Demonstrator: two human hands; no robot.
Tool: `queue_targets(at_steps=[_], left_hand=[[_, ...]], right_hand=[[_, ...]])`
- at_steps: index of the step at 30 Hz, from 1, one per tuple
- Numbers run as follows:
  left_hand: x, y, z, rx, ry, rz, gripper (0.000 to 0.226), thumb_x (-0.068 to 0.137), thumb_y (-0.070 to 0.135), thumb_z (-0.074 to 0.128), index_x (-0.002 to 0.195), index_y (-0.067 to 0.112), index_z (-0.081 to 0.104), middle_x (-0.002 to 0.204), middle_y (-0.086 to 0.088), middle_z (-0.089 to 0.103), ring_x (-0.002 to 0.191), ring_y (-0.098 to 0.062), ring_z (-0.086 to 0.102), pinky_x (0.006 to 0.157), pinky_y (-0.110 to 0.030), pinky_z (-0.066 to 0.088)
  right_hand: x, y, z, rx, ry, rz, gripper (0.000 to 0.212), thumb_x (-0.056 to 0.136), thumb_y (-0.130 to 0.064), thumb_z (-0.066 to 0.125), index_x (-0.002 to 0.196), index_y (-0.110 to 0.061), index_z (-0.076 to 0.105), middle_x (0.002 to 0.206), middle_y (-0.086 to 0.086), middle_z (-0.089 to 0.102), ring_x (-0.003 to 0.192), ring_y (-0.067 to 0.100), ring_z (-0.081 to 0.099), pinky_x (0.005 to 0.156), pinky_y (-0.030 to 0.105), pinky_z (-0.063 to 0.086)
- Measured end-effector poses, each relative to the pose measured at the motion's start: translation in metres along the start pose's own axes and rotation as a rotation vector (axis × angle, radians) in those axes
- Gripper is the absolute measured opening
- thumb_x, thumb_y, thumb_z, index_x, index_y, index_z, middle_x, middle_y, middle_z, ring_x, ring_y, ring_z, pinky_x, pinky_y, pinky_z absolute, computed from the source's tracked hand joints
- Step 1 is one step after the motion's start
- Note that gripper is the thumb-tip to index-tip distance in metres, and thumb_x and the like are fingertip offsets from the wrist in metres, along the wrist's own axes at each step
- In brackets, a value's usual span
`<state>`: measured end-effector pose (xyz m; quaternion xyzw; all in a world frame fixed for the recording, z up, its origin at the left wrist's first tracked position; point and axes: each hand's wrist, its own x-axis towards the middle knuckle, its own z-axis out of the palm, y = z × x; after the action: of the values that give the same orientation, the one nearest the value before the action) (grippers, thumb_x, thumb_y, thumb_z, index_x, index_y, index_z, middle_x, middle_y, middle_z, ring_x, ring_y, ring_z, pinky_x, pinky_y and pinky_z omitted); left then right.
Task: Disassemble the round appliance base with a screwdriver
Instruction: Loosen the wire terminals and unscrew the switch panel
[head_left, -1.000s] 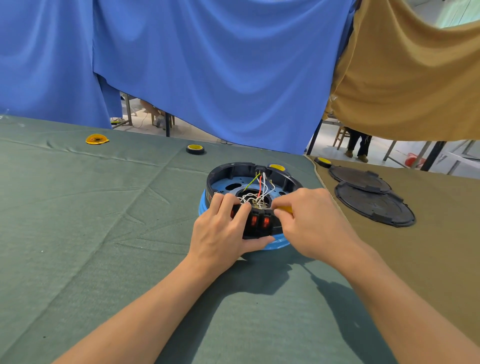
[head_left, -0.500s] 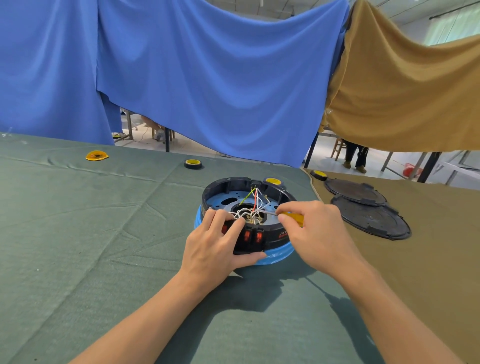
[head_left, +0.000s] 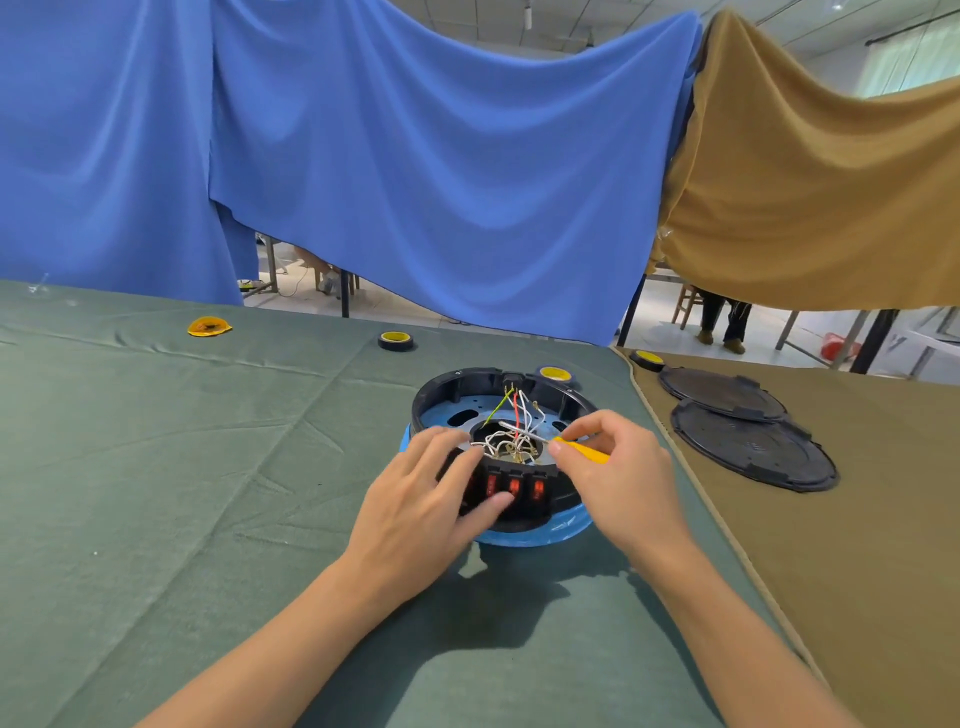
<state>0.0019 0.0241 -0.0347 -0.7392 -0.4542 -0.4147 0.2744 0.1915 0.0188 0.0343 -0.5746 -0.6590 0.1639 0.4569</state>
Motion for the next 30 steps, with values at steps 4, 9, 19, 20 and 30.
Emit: queue_targets(at_steps=[4, 9, 19, 20, 30], left_hand=[[0.0, -0.012, 0.002, -0.021, -0.064, -0.073, 0.048, 0.095, 0.046, 0.049, 0.109, 0.004, 0.069, 0.115, -0.008, 0.067, 0.118, -0.026, 0.059, 0.093, -0.04, 0.053], [-0.002, -0.012, 0.007, -0.04, -0.023, -0.093, 0.046, 0.093, 0.047, 0.051, 0.103, 0.007, 0.071, 0.107, -0.004, 0.069, 0.111, -0.024, 0.062, 0.084, -0.038, 0.056], [0.003, -0.027, 0.008, -0.086, -0.067, -0.055, 0.042, 0.094, 0.043, 0.053, 0.106, 0.008, 0.072, 0.116, -0.004, 0.069, 0.119, -0.021, 0.061, 0.087, -0.035, 0.057], [0.003, -0.03, 0.008, -0.112, -0.091, -0.061, 0.042, 0.095, 0.043, 0.052, 0.108, 0.008, 0.072, 0.119, -0.004, 0.068, 0.123, -0.019, 0.058, 0.09, -0.035, 0.055], [0.017, -0.028, 0.019, -0.45, -0.149, -0.428, 0.034, 0.096, 0.043, 0.046, 0.102, 0.016, 0.065, 0.12, 0.013, 0.061, 0.134, 0.001, 0.039, 0.101, -0.018, 0.037]], right_hand=[[0.003, -0.007, -0.006, 0.005, -0.012, -0.077, 0.01, 0.079, -0.033, 0.074, 0.073, -0.036, 0.067, 0.078, -0.014, 0.069, 0.092, 0.025, 0.061, 0.078, 0.038, 0.052], [0.007, -0.011, -0.009, 0.003, -0.043, -0.1, 0.014, 0.079, -0.038, 0.073, 0.066, -0.038, 0.068, 0.071, -0.016, 0.068, 0.092, 0.027, 0.06, 0.079, 0.038, 0.05], [0.033, -0.019, -0.029, -0.073, -0.149, -0.182, 0.018, 0.079, -0.025, 0.071, 0.061, -0.025, 0.068, 0.059, -0.009, 0.063, 0.078, 0.026, 0.058, 0.072, 0.035, 0.047], [0.033, -0.018, -0.028, -0.084, -0.143, -0.201, 0.018, 0.079, -0.025, 0.07, 0.061, -0.025, 0.067, 0.059, -0.009, 0.063, 0.076, 0.025, 0.057, 0.069, 0.032, 0.044], [0.037, -0.026, -0.012, -0.18, -0.137, -0.402, 0.017, 0.083, -0.029, 0.068, 0.067, -0.025, 0.066, 0.054, -0.013, 0.056, 0.065, 0.006, 0.054, 0.052, 0.009, 0.033]])
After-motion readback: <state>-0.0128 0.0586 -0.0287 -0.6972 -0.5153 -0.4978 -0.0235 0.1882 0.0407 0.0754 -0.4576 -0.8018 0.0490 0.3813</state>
